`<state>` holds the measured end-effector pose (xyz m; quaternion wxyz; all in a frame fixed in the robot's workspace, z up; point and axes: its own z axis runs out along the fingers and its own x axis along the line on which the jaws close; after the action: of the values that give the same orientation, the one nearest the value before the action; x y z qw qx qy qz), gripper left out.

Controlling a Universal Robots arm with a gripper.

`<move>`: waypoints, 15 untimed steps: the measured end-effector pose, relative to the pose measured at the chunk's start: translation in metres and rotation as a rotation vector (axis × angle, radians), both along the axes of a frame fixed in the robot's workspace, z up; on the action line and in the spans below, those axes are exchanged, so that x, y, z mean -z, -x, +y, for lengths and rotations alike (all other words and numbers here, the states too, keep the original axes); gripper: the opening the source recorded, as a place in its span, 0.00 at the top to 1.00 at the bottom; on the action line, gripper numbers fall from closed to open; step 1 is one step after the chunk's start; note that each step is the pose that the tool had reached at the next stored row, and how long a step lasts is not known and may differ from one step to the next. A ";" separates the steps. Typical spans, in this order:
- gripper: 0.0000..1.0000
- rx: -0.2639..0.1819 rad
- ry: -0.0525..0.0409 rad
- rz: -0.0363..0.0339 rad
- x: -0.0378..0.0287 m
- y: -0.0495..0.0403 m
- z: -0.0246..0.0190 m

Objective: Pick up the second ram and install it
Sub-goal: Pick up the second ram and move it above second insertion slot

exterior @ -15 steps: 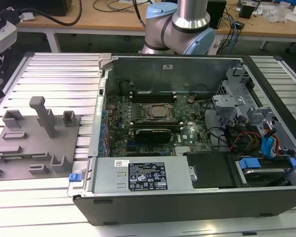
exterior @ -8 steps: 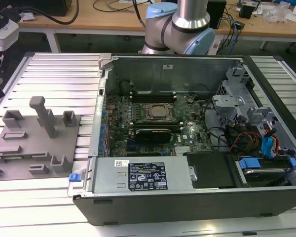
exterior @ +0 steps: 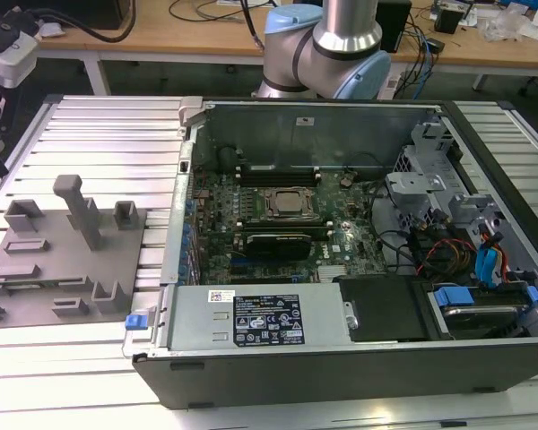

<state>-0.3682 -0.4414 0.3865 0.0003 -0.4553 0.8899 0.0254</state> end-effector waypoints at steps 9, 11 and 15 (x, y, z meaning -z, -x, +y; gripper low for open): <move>0.89 -0.134 0.0000 0.0000 0.0000 0.0000 0.0000; 0.89 -0.148 0.0000 0.0000 0.0000 0.0000 0.0000; 0.89 -0.180 0.0000 0.0000 0.0000 0.0000 0.0000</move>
<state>-0.3682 -0.4414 0.3865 -0.0020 -0.5333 0.8456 0.0254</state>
